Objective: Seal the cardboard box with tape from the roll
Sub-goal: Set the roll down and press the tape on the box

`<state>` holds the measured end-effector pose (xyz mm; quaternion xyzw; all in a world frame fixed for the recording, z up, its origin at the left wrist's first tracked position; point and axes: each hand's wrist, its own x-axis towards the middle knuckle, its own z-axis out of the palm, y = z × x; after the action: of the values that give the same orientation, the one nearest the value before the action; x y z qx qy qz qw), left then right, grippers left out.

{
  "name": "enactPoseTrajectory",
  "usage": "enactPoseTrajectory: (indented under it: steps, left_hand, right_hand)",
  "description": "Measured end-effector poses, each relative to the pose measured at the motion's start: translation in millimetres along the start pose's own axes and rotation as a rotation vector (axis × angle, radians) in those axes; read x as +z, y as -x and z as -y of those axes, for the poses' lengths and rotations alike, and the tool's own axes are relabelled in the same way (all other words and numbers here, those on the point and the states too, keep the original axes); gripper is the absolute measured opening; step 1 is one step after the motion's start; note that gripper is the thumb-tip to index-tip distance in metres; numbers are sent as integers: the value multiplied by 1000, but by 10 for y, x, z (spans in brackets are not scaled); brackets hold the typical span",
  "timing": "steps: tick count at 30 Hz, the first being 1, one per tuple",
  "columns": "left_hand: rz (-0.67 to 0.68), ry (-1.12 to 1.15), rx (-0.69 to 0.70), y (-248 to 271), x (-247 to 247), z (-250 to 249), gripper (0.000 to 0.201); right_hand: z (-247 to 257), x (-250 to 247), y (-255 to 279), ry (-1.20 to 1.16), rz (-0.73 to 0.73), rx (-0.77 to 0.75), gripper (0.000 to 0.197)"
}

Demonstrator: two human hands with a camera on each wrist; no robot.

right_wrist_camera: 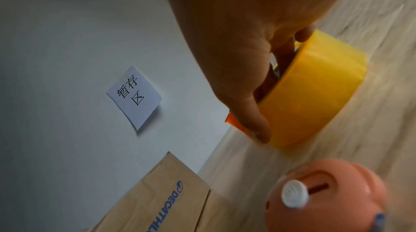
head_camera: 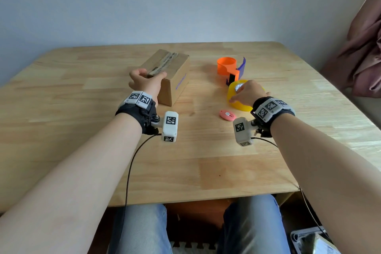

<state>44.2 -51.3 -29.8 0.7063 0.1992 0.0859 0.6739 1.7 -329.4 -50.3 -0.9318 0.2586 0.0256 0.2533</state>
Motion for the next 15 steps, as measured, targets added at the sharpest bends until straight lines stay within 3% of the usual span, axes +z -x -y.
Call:
enactPoseTrajectory:
  steps: [2, 4, 6, 7, 12, 15]
  left_hand:
    - [4, -14, 4, 40, -12, 22, 64]
    - [18, -25, 4, 61, -19, 47, 66]
    - [30, -39, -1, 103, -36, 41, 67]
    - [33, -45, -8, 123, -49, 34, 66]
    - [70, -98, -24, 198, -106, 9, 57]
    - [92, -118, -29, 200, -138, 22, 51]
  right_hand:
    - [-19, -37, 12, -2, 17, -40, 59]
    - [-18, -68, 55, -16, -67, -107, 61]
    - [35, -97, 150, -47, -177, -203, 47]
    - [73, -111, 216, -34, -160, -242, 39]
    - [198, -40, 496, 192, 326, -200, 33]
    - [226, 57, 499, 132, 340, -153, 23]
